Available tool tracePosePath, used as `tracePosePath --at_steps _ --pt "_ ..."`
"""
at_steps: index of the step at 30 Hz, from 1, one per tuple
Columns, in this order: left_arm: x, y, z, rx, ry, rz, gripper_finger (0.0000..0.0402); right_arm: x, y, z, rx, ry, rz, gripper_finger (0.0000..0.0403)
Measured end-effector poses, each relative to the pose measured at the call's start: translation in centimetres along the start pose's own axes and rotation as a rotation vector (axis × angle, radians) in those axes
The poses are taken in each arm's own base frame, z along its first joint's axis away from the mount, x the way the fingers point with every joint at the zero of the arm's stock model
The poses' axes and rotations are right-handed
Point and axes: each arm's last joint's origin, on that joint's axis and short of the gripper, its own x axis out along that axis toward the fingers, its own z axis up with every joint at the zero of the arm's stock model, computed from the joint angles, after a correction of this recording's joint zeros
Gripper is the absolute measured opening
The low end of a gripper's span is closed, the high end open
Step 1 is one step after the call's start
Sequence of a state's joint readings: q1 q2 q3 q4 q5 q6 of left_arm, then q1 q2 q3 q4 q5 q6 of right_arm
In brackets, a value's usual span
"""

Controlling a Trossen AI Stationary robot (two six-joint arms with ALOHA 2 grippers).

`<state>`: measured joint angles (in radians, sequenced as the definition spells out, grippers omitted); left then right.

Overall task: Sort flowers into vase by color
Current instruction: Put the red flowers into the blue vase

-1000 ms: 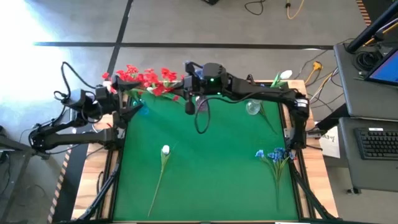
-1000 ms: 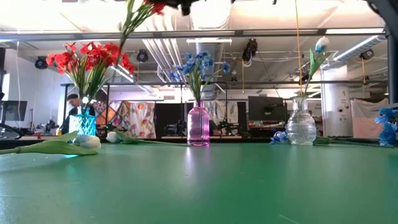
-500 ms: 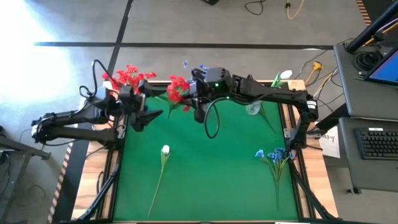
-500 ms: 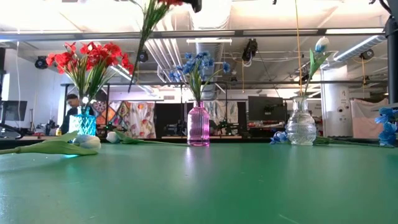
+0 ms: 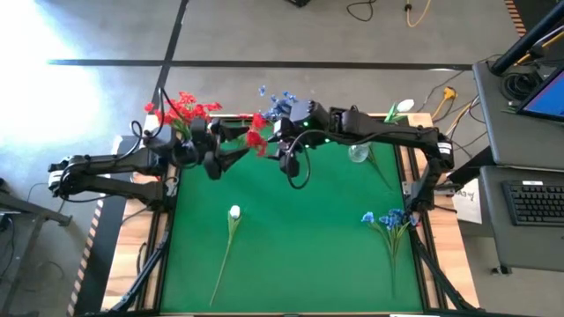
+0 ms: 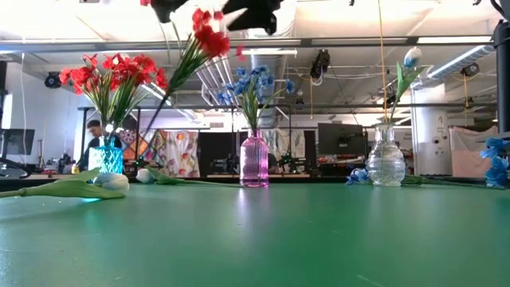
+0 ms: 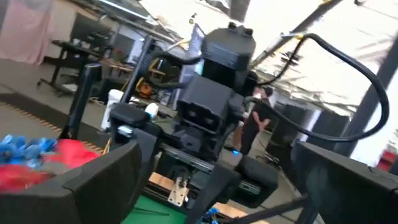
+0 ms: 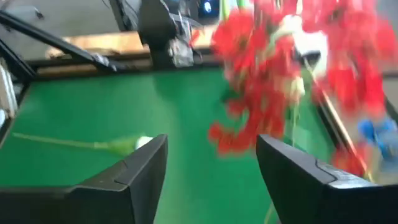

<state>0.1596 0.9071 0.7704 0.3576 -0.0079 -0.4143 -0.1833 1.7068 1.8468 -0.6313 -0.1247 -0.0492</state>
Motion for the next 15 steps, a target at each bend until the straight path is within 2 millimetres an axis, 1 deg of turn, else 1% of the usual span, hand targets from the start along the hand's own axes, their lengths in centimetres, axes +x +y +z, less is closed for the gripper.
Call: tracePosePath --at_steps 2,5,9,12,15 --pt "0.0 0.0 0.0 -0.018 -0.001 0.002 0.0400 -0.3 0.0 -0.6 0.019 0.052 -0.016 0.0249" --pt "-0.1 -0.1 0.2 -0.022 -0.008 -0.001 0.0400 -0.2 0.2 -1.8 0.041 0.094 -0.018 0.0262" --pt "-0.5 -0.3 0.6 -0.033 -0.039 -0.017 0.0400 0.9 0.6 -3.8 0.065 0.087 -0.009 0.0274" --pt "-0.6 -0.5 0.9 -0.035 -0.061 -0.031 0.0400 3.0 0.7 -5.7 0.071 -0.024 -0.005 0.0280" --pt "-0.6 -0.6 0.9 -0.036 -0.066 -0.041 0.0400 5.3 0.6 -7.6 0.099 -0.217 0.002 0.0283"
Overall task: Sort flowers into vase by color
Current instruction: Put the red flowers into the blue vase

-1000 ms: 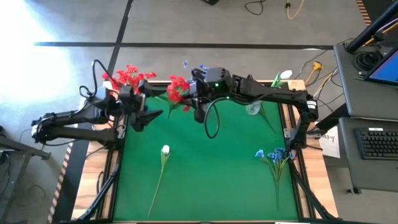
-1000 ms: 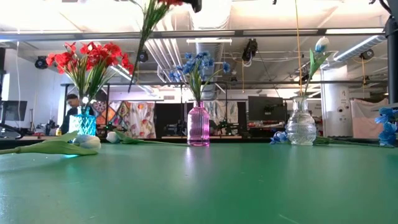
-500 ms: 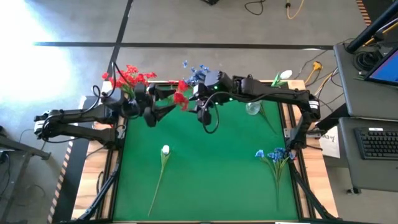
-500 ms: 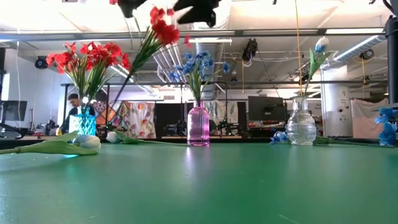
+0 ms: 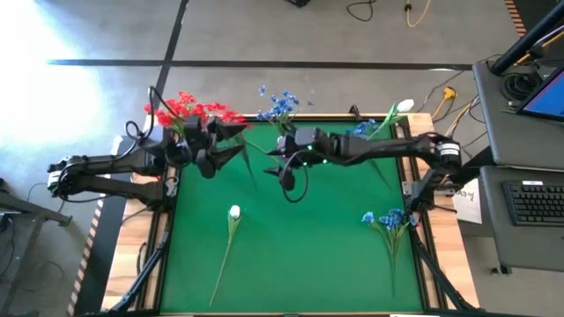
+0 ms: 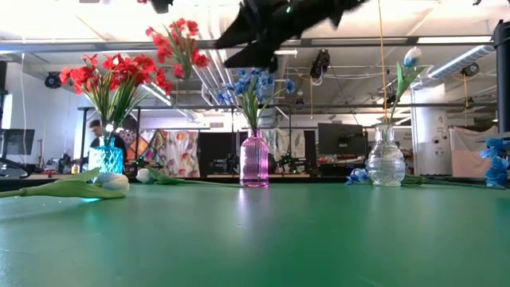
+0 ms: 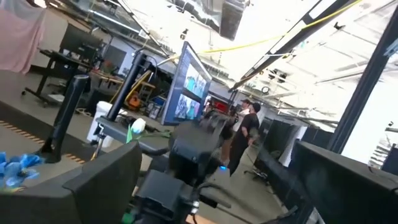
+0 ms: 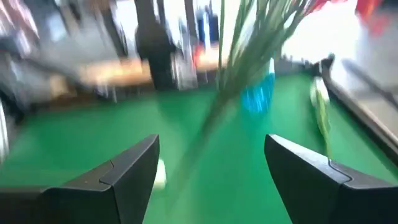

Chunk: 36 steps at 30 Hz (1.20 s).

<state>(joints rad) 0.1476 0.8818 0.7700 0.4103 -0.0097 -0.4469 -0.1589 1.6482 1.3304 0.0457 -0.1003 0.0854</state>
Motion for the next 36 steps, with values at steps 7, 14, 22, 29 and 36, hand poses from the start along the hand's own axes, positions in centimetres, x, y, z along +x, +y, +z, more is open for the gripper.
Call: tracePosePath --at_steps 7,14,22,29,36 --pt "0.6 -0.2 -0.8 -0.014 0.023 -0.015 0.0400 3.2 -1.1 -2.9 0.082 -0.235 0.020 0.0285" --pt "1.8 -0.1 -1.6 -0.029 0.008 -0.034 0.0400 6.8 -1.8 -3.3 0.068 -0.164 -0.071 0.0283" --pt "2.1 -0.1 -1.9 -0.031 0.022 -0.059 0.0400 7.9 -2.0 -3.4 0.054 -0.166 -0.072 0.0211" --pt "1.8 -0.7 -1.8 0.009 0.069 -0.207 0.0400 7.9 -1.3 -3.4 -0.001 -0.162 -0.063 0.0025" --pt "1.5 -2.1 -0.9 -0.008 0.021 -0.451 0.0400 6.2 -0.1 -1.7 -0.012 -0.166 -0.041 0.0010"
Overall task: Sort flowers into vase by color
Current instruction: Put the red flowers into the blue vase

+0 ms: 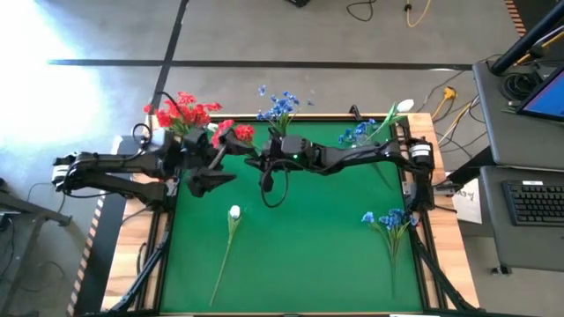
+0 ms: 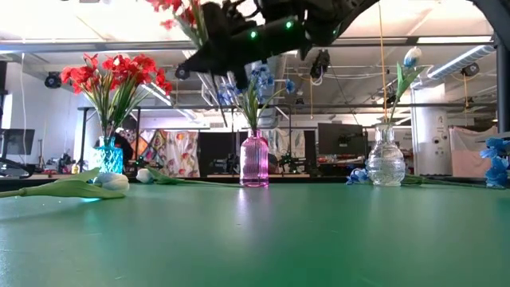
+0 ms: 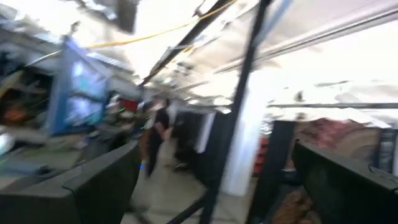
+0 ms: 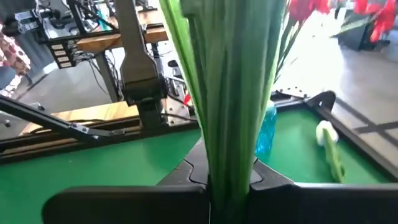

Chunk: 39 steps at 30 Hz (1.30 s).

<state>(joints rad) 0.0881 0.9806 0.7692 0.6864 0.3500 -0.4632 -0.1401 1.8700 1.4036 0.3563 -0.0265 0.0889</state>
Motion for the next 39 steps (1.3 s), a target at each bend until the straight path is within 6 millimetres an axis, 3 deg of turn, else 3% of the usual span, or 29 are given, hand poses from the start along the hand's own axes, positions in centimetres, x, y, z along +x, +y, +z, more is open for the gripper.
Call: tracePosePath --at_steps 10,15,35,39 --pt "-0.2 -0.8 0.5 0.113 -0.011 -0.097 0.0400 -2.3 4.1 2.6 -0.154 -0.027 0.084 0.0009" --pt "-0.2 -0.9 0.8 0.211 -0.059 -0.099 0.0400 -2.4 6.0 2.0 -0.197 -0.003 0.112 0.0009" --pt "0.5 -1.2 0.8 0.266 -0.127 -0.320 0.0400 -1.7 6.1 1.4 -0.277 -0.022 0.081 0.0009" --pt "0.5 -1.3 0.9 0.287 -0.141 -0.327 0.0400 -1.1 5.6 0.7 -0.377 -0.018 0.070 0.0009"
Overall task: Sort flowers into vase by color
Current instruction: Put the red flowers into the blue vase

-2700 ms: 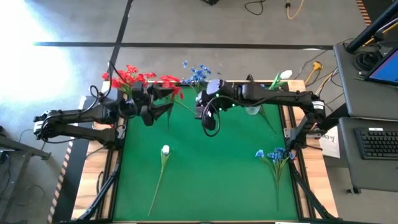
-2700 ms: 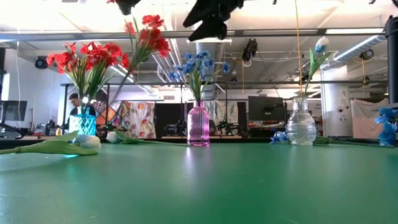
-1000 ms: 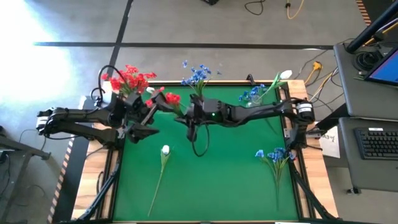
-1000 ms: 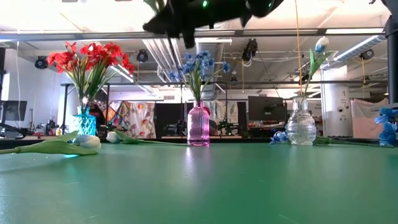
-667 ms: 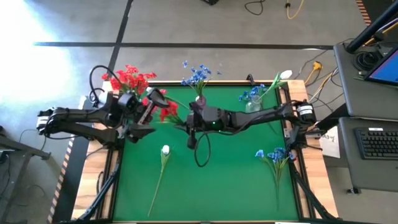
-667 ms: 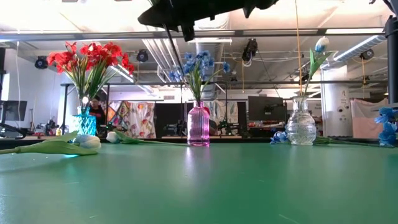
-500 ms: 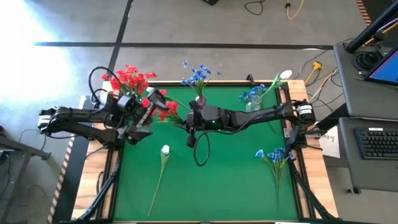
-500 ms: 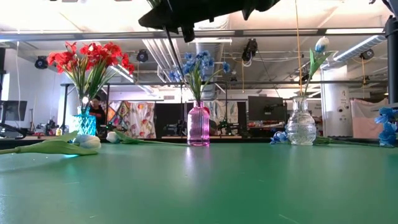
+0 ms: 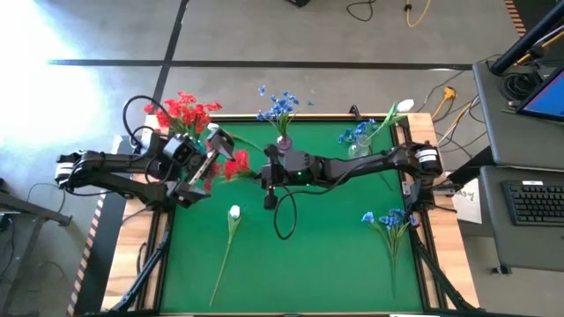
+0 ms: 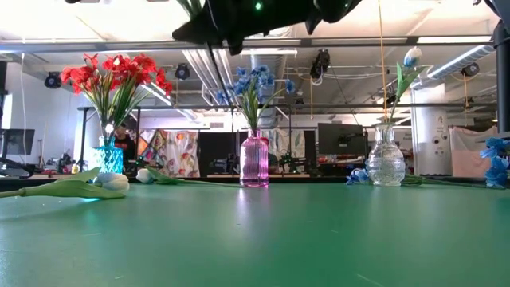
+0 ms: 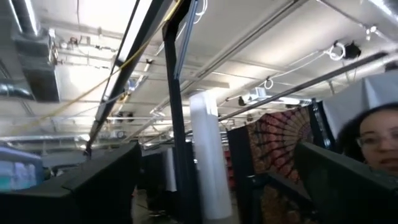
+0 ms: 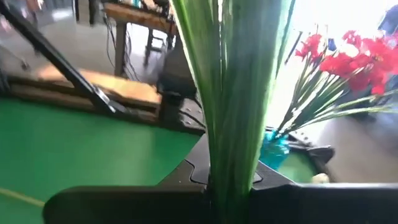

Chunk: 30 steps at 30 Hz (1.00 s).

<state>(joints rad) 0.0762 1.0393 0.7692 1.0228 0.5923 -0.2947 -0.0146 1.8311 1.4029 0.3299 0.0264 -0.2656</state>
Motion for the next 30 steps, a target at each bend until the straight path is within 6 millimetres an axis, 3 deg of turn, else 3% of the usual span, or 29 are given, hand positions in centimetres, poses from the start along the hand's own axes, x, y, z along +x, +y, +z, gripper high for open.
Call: tracePosePath --at_steps 9,17,22,30 --pt "-0.1 0.0 0.2 0.095 -0.002 0.003 0.0400 1.0 -1.7 0.4 -0.090 0.009 -0.033 0.0008" --pt "-1.2 -0.4 2.8 0.140 -0.052 0.025 0.0400 0.8 -1.5 -1.9 -0.074 0.263 -0.043 0.0008" --pt "-2.2 -0.7 3.9 0.107 0.006 0.071 0.0400 -0.1 -1.4 -3.8 -0.035 0.474 -0.119 0.0008" --pt "-4.1 -1.1 3.2 0.059 0.268 0.175 0.0400 -3.4 -1.1 -5.2 0.005 0.554 -0.112 0.0008"
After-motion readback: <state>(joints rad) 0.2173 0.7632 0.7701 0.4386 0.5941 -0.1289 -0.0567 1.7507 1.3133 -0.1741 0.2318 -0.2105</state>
